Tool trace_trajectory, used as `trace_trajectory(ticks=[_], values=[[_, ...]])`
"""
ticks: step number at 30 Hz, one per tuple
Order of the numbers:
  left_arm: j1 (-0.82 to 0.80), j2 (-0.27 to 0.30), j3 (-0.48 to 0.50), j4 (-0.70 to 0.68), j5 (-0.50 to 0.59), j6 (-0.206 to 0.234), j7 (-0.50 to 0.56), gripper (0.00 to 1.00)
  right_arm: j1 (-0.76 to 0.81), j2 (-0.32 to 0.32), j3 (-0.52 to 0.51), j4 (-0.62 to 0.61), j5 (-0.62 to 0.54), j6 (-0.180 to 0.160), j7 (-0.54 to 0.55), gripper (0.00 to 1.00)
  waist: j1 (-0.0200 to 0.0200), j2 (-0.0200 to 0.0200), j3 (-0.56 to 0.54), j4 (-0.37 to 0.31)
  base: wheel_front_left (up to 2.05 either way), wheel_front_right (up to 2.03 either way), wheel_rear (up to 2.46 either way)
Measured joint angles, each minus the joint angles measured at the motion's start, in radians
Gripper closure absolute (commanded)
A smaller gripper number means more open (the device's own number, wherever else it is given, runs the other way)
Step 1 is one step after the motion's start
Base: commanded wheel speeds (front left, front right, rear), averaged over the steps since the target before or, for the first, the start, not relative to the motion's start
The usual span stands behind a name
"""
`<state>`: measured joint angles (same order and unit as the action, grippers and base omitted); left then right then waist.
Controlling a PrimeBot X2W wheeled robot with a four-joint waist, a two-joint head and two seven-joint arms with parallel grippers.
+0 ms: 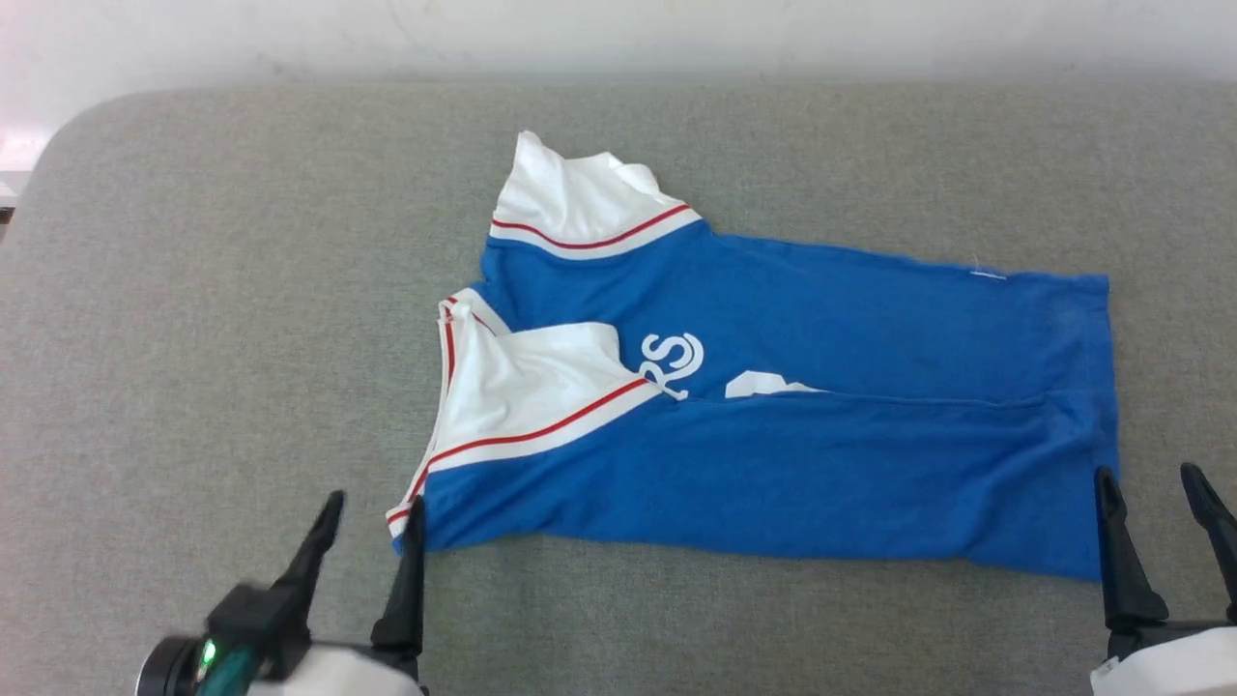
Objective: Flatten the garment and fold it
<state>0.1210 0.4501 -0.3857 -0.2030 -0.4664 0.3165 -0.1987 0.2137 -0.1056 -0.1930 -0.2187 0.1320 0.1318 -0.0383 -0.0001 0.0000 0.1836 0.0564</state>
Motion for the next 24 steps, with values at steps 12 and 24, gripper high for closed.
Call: trace_trajectory(ticks=[12,24], values=[[-0.204,0.095,-0.087,0.136,-0.064,-0.104,0.455,0.00,-0.023,-0.022,0.042,0.018,0.007,0.000,0.020,0.00,0.0002,0.0001,0.046,-0.009,0.00,0.00,0.00],[-0.254,0.084,-0.073,0.217,-0.162,-0.097,0.602,0.82,-0.035,-0.067,0.066,0.042,0.026,0.000,0.030,0.00,0.0001,0.0001,0.099,-0.040,0.00,0.00,0.00]])
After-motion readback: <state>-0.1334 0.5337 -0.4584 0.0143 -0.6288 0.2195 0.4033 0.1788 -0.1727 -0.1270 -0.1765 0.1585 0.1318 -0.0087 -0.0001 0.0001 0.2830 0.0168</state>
